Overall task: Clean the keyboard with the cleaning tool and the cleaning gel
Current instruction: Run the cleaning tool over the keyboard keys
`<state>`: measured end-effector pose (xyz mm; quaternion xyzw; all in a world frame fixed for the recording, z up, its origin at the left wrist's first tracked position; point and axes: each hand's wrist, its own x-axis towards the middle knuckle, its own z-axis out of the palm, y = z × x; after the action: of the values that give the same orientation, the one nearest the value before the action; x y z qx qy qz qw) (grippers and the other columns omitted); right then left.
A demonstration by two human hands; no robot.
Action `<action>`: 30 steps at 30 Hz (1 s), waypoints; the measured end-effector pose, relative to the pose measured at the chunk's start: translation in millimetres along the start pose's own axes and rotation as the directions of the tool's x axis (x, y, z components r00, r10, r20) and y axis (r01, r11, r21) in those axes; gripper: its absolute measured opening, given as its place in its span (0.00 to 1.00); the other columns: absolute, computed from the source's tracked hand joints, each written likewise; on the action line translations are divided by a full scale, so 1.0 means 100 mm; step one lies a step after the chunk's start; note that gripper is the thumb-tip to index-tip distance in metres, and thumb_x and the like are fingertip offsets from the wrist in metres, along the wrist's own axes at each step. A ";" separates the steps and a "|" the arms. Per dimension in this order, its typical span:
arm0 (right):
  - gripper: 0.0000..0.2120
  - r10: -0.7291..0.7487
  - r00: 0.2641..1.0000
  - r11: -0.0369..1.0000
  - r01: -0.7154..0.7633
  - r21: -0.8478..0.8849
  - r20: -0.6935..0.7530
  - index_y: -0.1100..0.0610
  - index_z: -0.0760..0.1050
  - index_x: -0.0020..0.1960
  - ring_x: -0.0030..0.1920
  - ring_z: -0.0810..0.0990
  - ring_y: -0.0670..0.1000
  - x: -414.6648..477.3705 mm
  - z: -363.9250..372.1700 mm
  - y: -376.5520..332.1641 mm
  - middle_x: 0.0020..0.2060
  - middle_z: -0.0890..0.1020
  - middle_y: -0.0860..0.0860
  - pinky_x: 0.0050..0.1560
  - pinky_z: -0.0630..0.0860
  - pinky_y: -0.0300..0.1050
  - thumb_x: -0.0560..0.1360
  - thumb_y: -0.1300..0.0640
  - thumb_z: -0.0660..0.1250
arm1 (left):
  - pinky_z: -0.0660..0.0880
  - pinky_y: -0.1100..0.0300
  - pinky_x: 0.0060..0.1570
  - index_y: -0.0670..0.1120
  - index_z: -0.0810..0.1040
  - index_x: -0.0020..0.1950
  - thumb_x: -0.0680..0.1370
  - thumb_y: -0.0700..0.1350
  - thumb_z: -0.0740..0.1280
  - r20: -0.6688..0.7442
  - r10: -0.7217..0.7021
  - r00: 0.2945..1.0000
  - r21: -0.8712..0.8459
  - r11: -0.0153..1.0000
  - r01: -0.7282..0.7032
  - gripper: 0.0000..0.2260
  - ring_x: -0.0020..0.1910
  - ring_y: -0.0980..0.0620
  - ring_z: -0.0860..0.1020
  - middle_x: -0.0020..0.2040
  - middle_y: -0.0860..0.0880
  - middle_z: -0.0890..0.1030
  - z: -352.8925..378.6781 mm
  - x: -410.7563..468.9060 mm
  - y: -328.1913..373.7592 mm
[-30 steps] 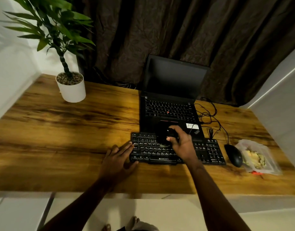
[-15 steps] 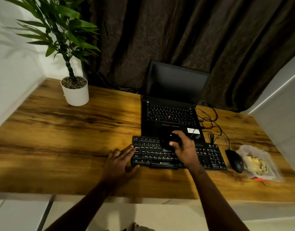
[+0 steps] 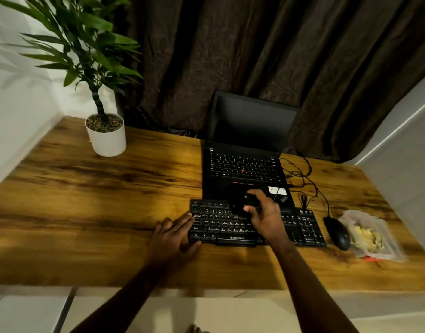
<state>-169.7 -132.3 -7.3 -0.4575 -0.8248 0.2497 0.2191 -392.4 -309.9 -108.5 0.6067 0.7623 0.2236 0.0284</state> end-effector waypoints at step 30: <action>0.19 -0.030 0.999 0.990 0.023 0.138 0.044 0.44 0.71 0.62 0.47 0.82 0.47 -0.01 0.09 -0.23 0.52 0.81 0.53 0.35 0.80 0.35 0.77 0.62 0.68 | 0.69 0.44 0.65 0.56 0.66 0.75 0.75 0.69 0.57 0.011 0.000 1.000 -0.030 1.000 0.001 0.32 0.65 0.48 0.71 0.77 0.61 0.63 -0.08 -0.01 0.05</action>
<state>-190.0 -145.5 -0.2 -0.4245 -0.8165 0.3135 0.2342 -390.5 -312.6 -99.8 0.6072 0.7589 0.2316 0.0416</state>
